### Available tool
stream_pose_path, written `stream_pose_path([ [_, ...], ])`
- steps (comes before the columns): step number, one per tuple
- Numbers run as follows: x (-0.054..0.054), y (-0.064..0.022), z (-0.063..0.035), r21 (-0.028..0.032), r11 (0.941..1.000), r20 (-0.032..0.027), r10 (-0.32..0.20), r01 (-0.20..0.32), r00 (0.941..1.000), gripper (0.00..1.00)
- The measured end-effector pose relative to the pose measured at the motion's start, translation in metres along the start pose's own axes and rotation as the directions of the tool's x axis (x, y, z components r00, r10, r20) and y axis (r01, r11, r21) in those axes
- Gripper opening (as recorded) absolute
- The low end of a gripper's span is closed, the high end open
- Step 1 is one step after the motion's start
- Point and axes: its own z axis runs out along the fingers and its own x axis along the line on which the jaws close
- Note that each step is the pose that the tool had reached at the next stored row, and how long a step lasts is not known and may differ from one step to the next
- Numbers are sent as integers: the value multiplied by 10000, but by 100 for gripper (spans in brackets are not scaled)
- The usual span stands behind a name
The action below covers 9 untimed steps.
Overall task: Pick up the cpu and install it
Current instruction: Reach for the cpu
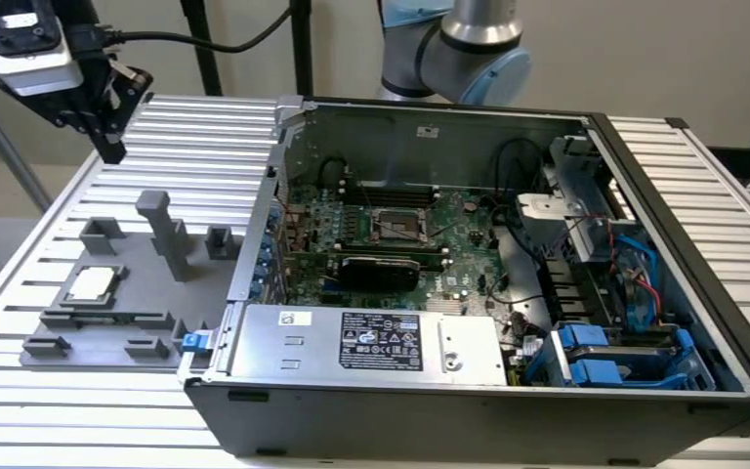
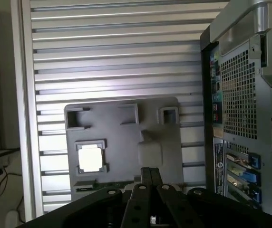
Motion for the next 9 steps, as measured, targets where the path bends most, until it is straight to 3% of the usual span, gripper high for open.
stream_pose_path([
  [9, 407, -75, 91, 28, 10000, -51, 3, -3, 10000, 11],
])
